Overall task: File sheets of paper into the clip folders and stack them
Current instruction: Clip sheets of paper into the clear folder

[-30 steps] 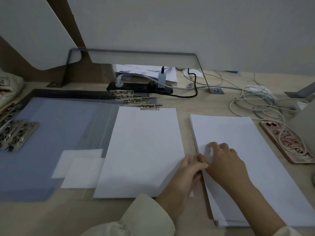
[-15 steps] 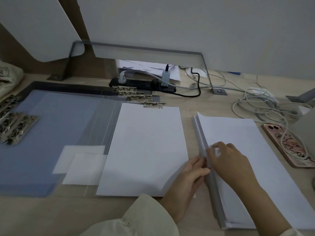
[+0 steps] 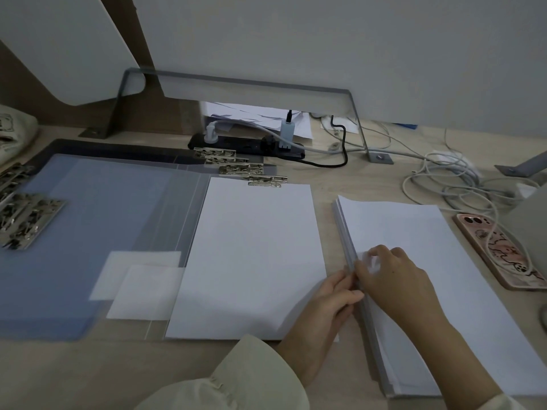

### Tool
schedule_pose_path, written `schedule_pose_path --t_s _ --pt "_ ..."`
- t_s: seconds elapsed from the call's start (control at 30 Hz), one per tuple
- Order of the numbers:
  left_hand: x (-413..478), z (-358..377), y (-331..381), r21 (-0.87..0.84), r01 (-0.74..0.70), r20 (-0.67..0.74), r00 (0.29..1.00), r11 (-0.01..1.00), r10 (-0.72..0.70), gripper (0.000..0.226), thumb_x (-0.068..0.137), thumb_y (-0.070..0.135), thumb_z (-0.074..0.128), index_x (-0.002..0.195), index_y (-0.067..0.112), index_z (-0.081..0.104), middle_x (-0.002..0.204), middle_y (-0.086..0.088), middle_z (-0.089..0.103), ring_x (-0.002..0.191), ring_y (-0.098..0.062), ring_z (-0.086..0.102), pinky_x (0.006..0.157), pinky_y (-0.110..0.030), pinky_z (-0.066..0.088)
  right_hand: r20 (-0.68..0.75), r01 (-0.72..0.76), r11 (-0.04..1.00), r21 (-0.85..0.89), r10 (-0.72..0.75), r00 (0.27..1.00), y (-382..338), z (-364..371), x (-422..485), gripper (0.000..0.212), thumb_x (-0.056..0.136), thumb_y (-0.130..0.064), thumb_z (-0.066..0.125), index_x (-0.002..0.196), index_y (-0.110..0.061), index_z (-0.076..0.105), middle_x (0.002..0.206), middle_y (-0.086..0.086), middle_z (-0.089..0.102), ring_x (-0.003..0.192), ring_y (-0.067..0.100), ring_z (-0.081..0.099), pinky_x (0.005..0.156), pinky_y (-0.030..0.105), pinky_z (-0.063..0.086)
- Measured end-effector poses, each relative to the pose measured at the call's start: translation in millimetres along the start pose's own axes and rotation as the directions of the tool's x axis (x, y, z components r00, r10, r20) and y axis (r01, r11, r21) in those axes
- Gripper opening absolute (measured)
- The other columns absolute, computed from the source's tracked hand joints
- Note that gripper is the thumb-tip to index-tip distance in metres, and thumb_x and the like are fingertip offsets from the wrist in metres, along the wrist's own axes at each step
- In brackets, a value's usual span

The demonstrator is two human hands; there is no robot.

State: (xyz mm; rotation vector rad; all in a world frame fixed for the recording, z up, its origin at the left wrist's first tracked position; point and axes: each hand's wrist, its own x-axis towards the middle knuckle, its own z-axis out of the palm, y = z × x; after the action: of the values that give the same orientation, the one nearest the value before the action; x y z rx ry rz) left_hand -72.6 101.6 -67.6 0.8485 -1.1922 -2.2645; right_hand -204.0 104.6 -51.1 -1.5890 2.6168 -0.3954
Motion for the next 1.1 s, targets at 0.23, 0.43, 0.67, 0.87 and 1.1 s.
schedule_pose_path --t_s 0.23,0.43,0.67,0.87,1.1 --pt "-2.2 6.8 1.0 0.110 -0.028 -0.102 0.994 0.994 0.039 0.051 0.093 0.013 0.047 0.142 0.022 0.031 0.145 0.011 0.036 0.131 -0.004 0.034 0.103 -0.017 0.030 0.003 -0.022 0.997 0.068 0.022 1.000 2.8 -3.6 -0.1 0.035 0.093 -0.022 0.041 0.124 -0.007 0.049 0.115 0.013 0.060 0.092 0.027 0.059 0.070 0.026 0.037" --pt "19.0 31.9 6.6 0.200 0.033 -0.081 0.997 0.979 -0.017 0.039 0.096 0.041 0.036 0.131 0.026 0.047 0.128 0.002 0.057 0.118 -0.013 0.054 0.103 -0.033 0.042 0.072 -0.120 0.922 0.368 0.100 0.992 9.3 -17.9 -4.9 0.031 0.097 -0.031 0.034 0.113 -0.013 0.053 0.095 0.002 0.060 0.084 0.018 0.051 0.072 0.029 0.033" --pt "48.6 50.4 -7.0 0.465 0.125 -0.283 0.959 0.877 0.013 0.037 0.096 0.022 0.039 0.132 0.014 0.042 0.115 -0.001 0.056 0.090 -0.012 0.055 0.062 -0.013 0.045 0.143 -0.194 0.833 0.519 0.139 0.980 25.4 -24.1 -6.3 0.036 0.098 -0.030 0.033 0.121 -0.012 0.055 0.114 0.005 0.059 0.098 0.018 0.049 0.082 0.026 0.031" --pt "18.7 20.7 29.2 0.326 -0.075 -0.243 0.957 0.942 0.161 0.028 0.092 0.007 0.044 0.114 0.024 0.048 0.093 0.015 0.057 0.080 0.001 0.055 0.060 -0.008 0.043 0.044 -0.217 0.805 0.552 0.232 0.972 41.3 -41.7 -6.0 0.044 0.091 -0.028 0.051 0.133 -0.017 0.045 0.141 0.009 0.043 0.129 0.026 0.041 0.104 0.040 0.033" --pt "-50.5 -50.0 82.8 0.250 -0.207 -0.316 0.906 0.946 0.281 0.030 0.091 0.008 0.050 0.117 0.020 0.058 0.109 -0.003 0.069 0.101 -0.021 0.065 0.088 -0.036 0.051 0.276 -0.320 0.395 0.861 0.165 0.947 1.1 -72.7 -11.8 0.015 0.092 -0.028 0.050 0.104 -0.018 0.053 0.090 -0.005 0.065 0.073 0.011 0.064 0.079 0.031 0.043"
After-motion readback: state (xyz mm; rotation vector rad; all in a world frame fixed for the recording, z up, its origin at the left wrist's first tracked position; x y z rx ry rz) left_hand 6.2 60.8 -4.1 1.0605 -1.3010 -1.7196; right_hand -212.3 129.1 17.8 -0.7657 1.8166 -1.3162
